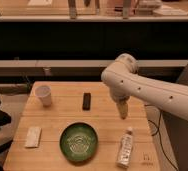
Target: Place the white sponge in the ceramic bowl
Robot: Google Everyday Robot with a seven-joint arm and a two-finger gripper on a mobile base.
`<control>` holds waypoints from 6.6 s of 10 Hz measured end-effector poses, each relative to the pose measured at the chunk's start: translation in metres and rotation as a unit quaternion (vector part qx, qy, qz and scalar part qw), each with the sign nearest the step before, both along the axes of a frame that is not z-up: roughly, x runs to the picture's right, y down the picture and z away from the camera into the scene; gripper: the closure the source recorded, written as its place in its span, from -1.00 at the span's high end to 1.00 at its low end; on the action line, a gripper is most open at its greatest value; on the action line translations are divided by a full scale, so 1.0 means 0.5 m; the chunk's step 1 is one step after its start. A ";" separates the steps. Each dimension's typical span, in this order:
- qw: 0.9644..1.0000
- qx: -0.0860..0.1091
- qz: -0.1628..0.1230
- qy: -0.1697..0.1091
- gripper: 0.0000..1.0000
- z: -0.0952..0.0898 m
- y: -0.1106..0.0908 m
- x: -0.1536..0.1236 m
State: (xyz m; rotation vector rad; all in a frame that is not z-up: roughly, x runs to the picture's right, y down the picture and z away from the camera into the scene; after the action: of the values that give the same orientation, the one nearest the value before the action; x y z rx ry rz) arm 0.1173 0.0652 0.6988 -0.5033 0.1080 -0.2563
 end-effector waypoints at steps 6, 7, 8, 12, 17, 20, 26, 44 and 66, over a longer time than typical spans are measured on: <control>0.999 0.010 -0.038 -0.029 0.60 0.011 -0.016 -0.072; 0.998 0.013 -0.041 -0.037 0.60 0.013 -0.018 -0.092; 0.998 0.014 -0.047 -0.042 0.60 0.013 -0.020 -0.099; 0.995 0.020 -0.070 -0.075 0.60 0.024 -0.033 -0.142; 0.987 0.020 -0.106 -0.119 0.60 0.035 -0.040 -0.207; 0.983 0.021 -0.122 -0.133 0.60 0.041 -0.042 -0.246; 0.969 0.019 -0.176 -0.174 0.60 0.048 -0.043 -0.321; 0.917 0.045 -0.282 -0.279 0.60 0.068 -0.021 -0.551; 0.819 0.030 -0.428 -0.380 0.60 0.068 0.081 -0.750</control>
State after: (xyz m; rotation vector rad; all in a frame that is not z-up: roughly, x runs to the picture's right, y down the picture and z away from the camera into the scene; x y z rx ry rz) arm -0.2574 0.1056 0.7326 -0.2249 -0.4598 -1.3213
